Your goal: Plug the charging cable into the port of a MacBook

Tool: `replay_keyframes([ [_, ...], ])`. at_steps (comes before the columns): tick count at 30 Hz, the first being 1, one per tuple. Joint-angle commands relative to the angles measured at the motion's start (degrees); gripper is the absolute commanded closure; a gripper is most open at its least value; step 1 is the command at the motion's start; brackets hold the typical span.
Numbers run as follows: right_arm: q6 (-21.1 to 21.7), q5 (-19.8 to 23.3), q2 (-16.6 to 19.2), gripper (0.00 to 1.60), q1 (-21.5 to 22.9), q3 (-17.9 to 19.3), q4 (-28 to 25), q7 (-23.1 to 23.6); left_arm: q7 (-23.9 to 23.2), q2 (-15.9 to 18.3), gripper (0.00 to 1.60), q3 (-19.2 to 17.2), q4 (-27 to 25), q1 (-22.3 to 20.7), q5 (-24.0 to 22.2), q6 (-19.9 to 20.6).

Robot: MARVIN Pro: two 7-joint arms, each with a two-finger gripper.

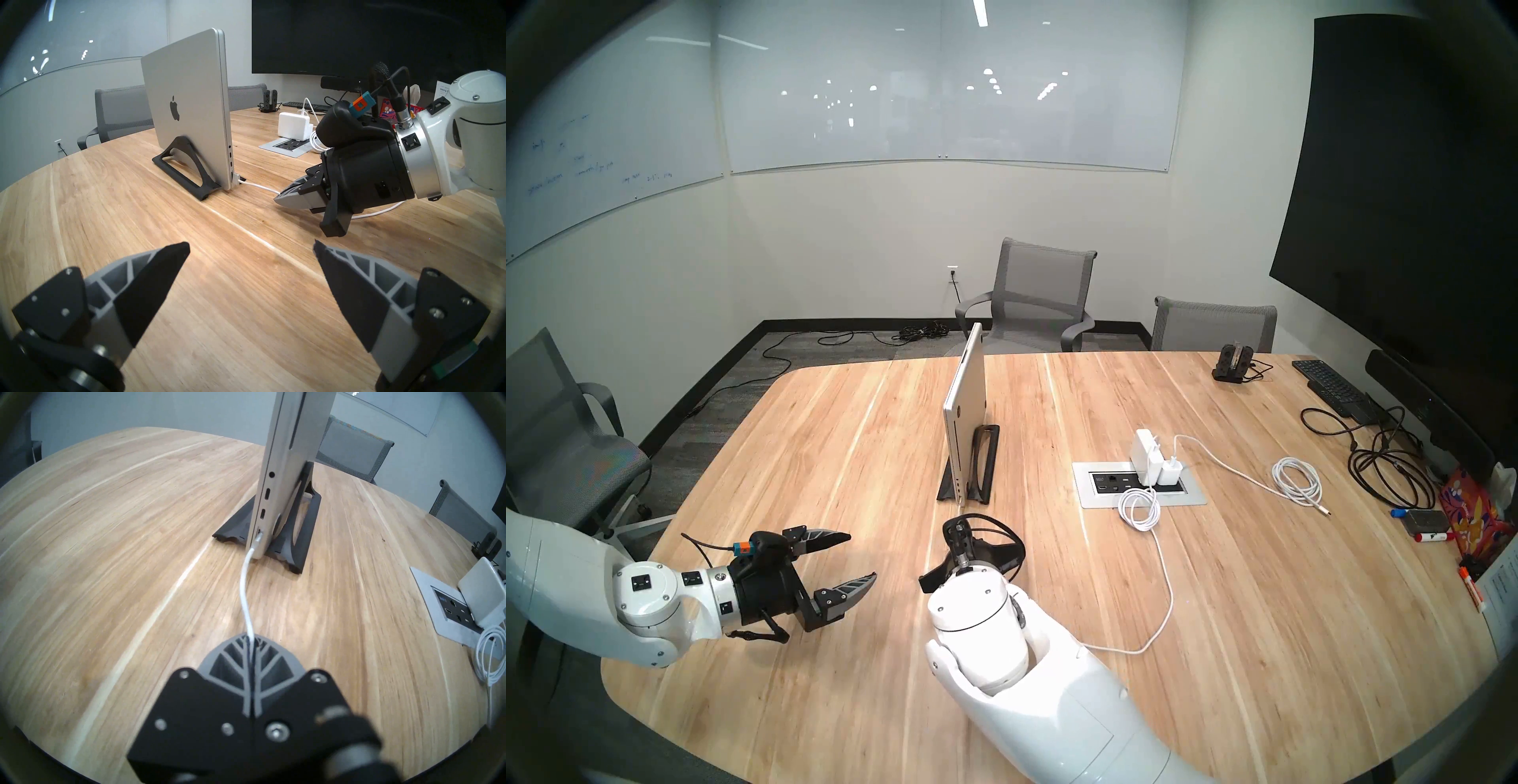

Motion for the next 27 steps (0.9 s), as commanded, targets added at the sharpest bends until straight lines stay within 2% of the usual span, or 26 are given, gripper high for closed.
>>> replay_keyframes([
  [1,0.48,-1.65,0.47,1.60,1.41,-0.95,-0.73,-0.54,0.14,-0.14,0.00,-0.52,-0.22,-0.41,0.15,-0.24],
  [27,1.73,-2.41,1.81,1.60,2.06,-1.21,-0.96,0.61,0.15,-0.14,0.00,-0.52,-0.22,-0.41,0.15,-0.24],
])
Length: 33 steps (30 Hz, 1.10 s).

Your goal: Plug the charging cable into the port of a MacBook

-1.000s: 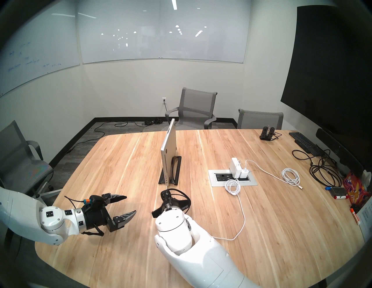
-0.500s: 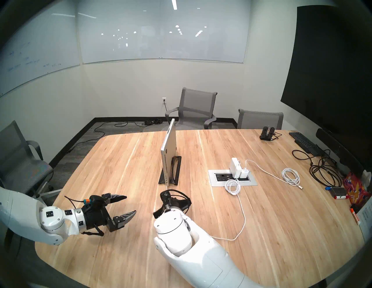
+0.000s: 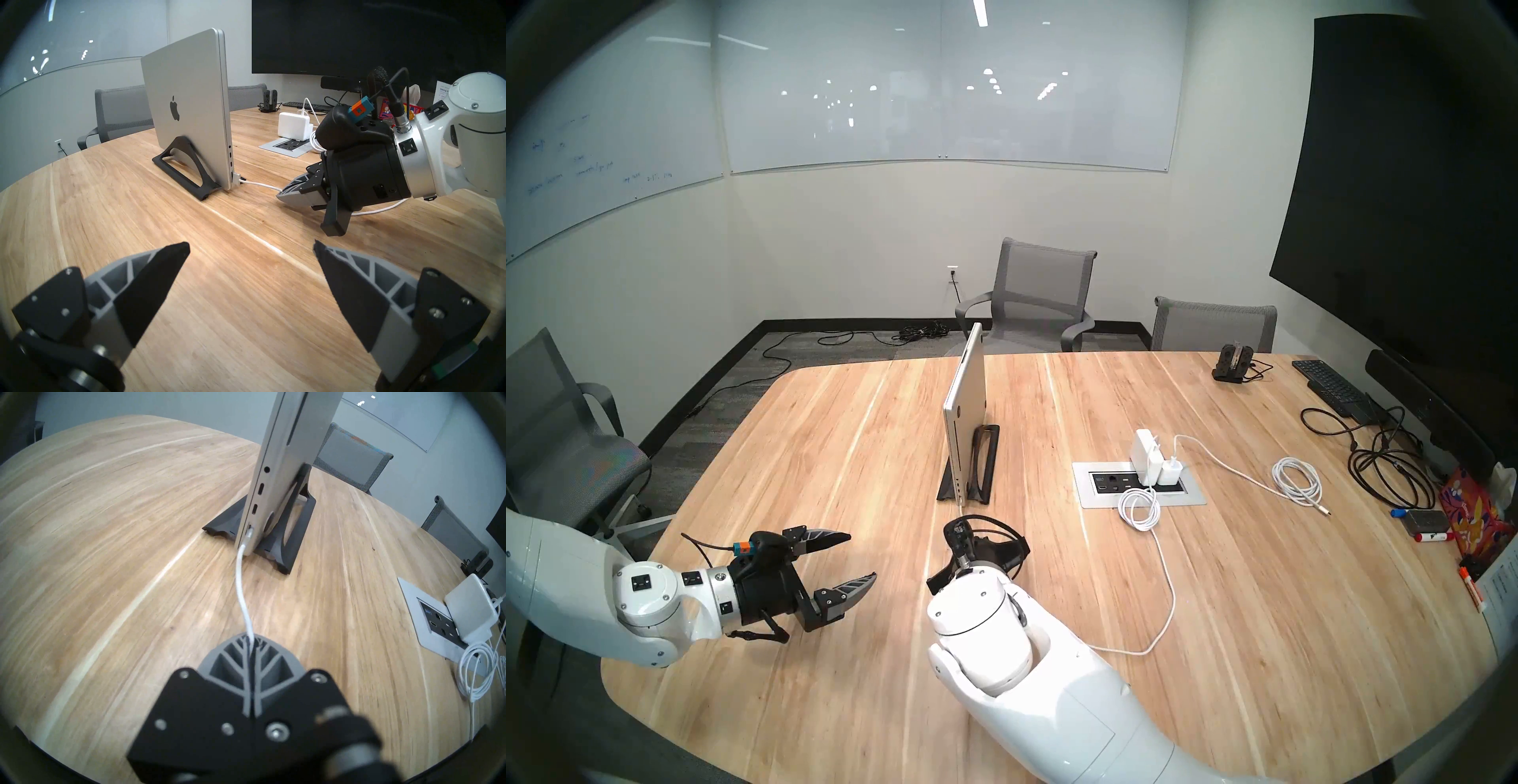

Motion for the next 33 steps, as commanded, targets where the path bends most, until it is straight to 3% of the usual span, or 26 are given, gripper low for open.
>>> replay_keyframes([
  [1,-0.04,-0.42,0.17,1.60,0.81,-0.11,-1.39,0.21,0.14,-0.14,0.00,-0.52,-0.22,-0.41,0.15,-0.24],
  [33,-0.22,-3.82,0.49,1.60,2.02,-2.79,0.68,0.30,0.15,-0.14,0.00,-0.52,-0.22,-0.41,0.15,-0.24],
])
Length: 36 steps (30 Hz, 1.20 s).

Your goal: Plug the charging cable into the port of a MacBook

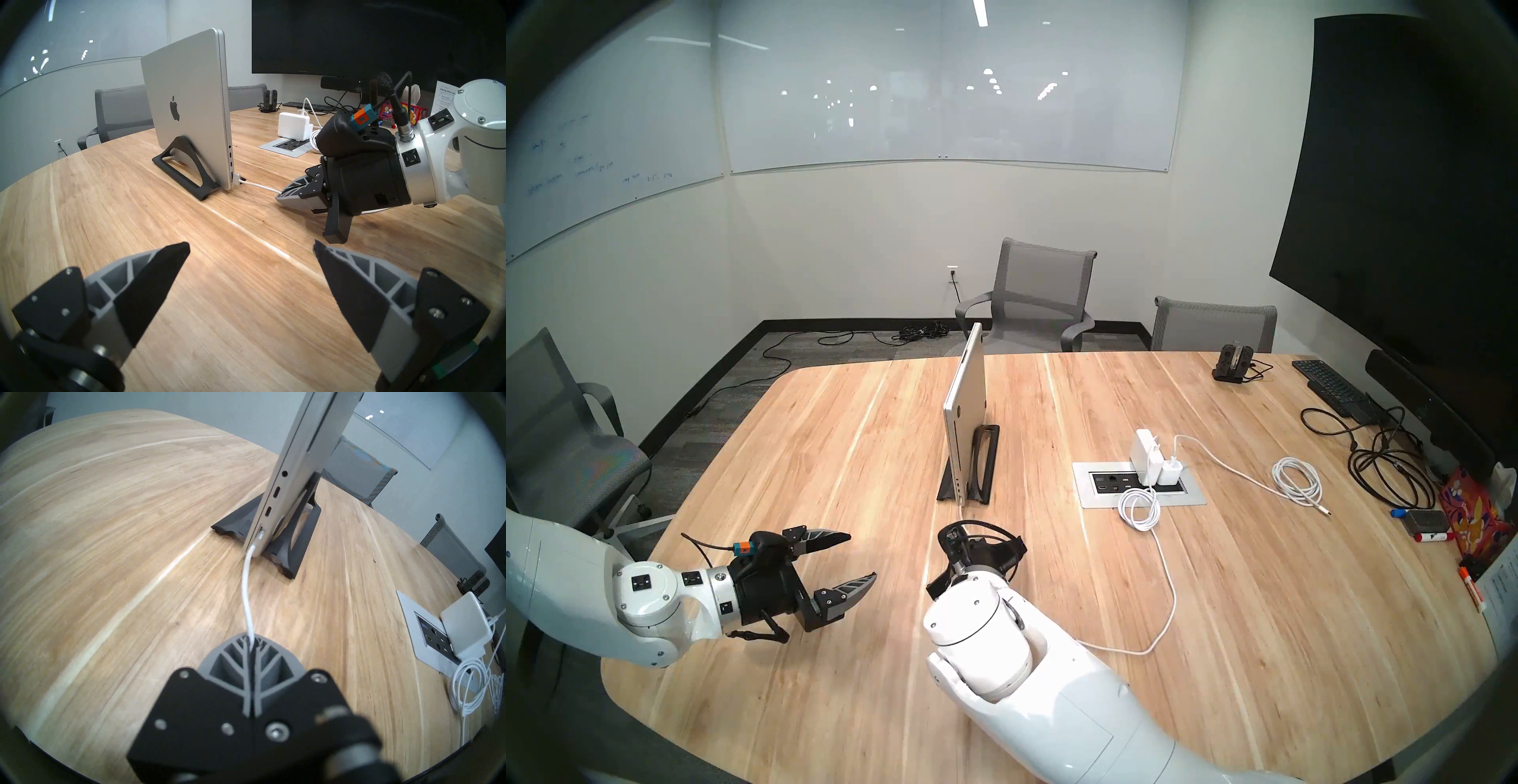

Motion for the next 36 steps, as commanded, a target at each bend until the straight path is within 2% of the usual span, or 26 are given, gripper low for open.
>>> replay_keyframes([
  [1,-0.13,-1.07,-0.12,1.60,1.31,-0.62,-0.17,-0.22,0.15,-0.14,0.00,-0.52,-0.22,-0.41,0.15,-0.24],
  [10,0.19,-3.74,0.05,1.60,2.42,-2.36,1.36,-1.35,0.14,-0.14,0.00,-0.52,-0.22,-0.41,0.15,-0.24],
  [18,0.24,-4.69,-0.49,1.60,2.66,-2.24,2.78,-2.58,0.14,-0.14,0.00,-0.52,-0.22,-0.41,0.15,-0.24],
  [36,0.51,-4.35,-1.33,1.60,3.13,-1.12,3.43,-2.26,0.14,-0.14,0.00,-0.51,-0.22,-0.41,0.14,-0.24],
])
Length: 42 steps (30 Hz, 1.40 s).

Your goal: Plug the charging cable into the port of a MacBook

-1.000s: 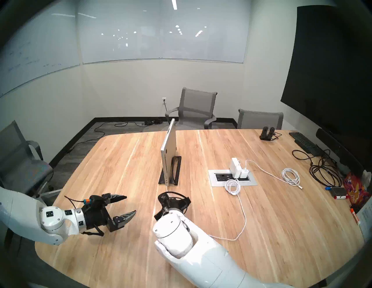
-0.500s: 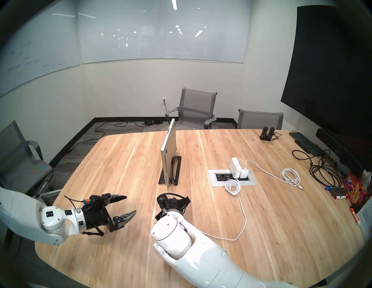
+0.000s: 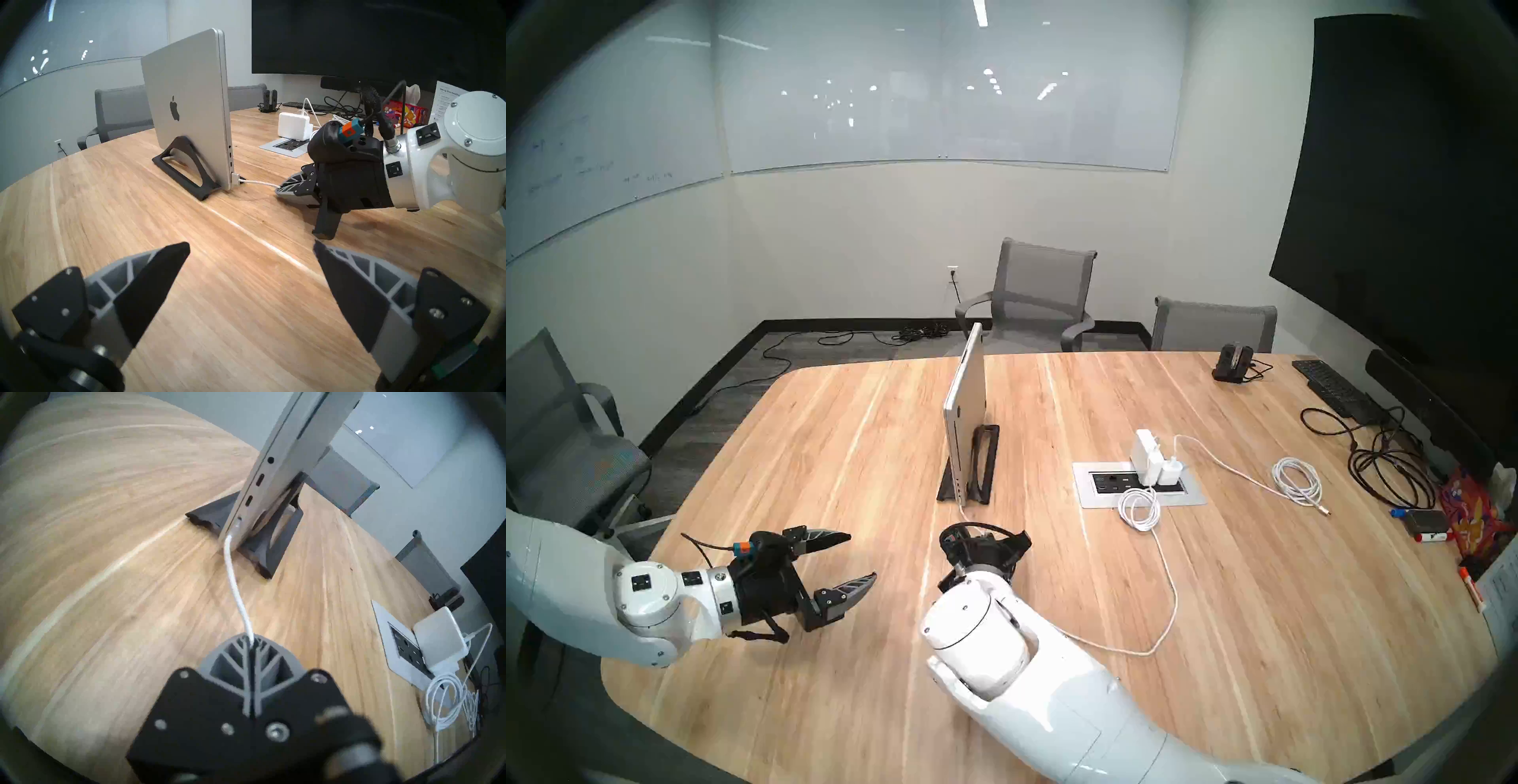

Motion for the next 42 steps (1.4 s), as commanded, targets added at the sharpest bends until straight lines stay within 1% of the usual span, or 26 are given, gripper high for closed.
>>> replay_keyframes([
  [1,0.35,0.01,-0.99,1.60,1.23,-0.12,-0.82,0.35,0.14,-0.14,0.00,-0.51,-0.21,-0.41,0.13,-0.24],
  [2,0.39,0.10,-1.12,1.60,1.19,-0.02,-0.84,0.35,0.14,-0.14,0.00,-0.51,-0.21,-0.41,0.13,-0.24],
  [4,0.45,0.15,-1.20,1.51,1.17,0.02,-0.88,0.44,0.14,-0.14,0.00,-0.51,-0.21,-0.41,0.13,-0.24],
  [5,0.46,0.12,-1.21,1.49,1.18,0.00,-0.90,0.49,0.14,-0.14,0.00,-0.51,-0.21,-0.41,0.13,-0.24],
  [7,0.54,0.08,-1.32,1.54,1.17,0.03,-0.85,0.45,0.14,-0.14,0.00,-0.51,-0.21,-0.41,0.13,-0.24],
  [9,0.75,0.04,-1.56,1.52,1.11,0.16,-0.77,0.21,0.14,-0.14,0.00,-0.51,-0.21,-0.41,0.13,-0.24],
  [15,1.10,0.59,-2.16,1.58,0.91,0.99,-0.10,0.15,0.14,-0.14,0.00,-0.51,-0.21,-0.41,0.14,-0.24],
  [19,1.27,0.56,-2.23,1.51,0.87,1.17,0.12,0.26,0.14,-0.14,0.00,-0.52,-0.21,-0.41,0.14,-0.24],
  [20,1.27,0.51,-2.20,1.44,0.80,1.23,0.13,0.24,0.15,-0.14,0.00,-0.52,-0.22,-0.41,0.14,-0.24],
  [23,1.25,0.52,-2.14,1.38,0.56,1.46,0.08,0.16,0.15,-0.14,0.00,-0.52,-0.22,-0.41,0.14,-0.24],
  [25,1.16,0.58,-2.12,1.25,0.41,1.59,0.00,0.12,0.15,-0.14,0.00,-0.52,-0.22,-0.41,0.14,-0.24],
  [29,0.89,0.68,-1.99,1.20,0.20,1.72,-0.15,0.16,0.15,-0.14,0.00,-0.52,-0.22,-0.41,0.14,-0.24],
  [31,0.85,0.69,-1.92,1.02,0.09,1.72,-0.31,0.15,0.15,-0.14,0.00,-0.52,-0.22,-0.41,0.14,-0.24],
  [33,0.69,0.68,-1.79,1.02,-0.07,1.68,-0.44,0.15,0.15,-0.14,0.00,-0.52,-0.22,-0.41,0.14,-0.24],
  [35,0.43,0.67,-1.58,0.93,-0.33,1.66,-0.74,0.10,0.15,-0.14,0.00,-0.52,-0.22,-0.41,0.14,-0.24],
  [39,0.44,0.63,-1.34,0.82,-0.61,1.61,-1.36,0.06,0.15,-0.14,0.00,-0.52,-0.22,-0.41,0.14,-0.24],
  [40,0.43,0.61,-1.29,0.70,-0.66,1.59,-1.48,0.04,0.15,-0.14,0.00,-0.52,-0.22,-0.41,0.14,-0.24],
  [41,0.41,0.58,-1.25,0.70,-0.70,1.57,-1.54,0.03,0.15,-0.14,0.00,-0.52,-0.22,-0.41,0.14,-0.24],
  [42,0.36,0.54,-1.22,0.54,-0.75,1.56,-1.58,-0.04,0.15,-0.14,0.00,-0.52,-0.22,-0.40,0.14,-0.24],
])
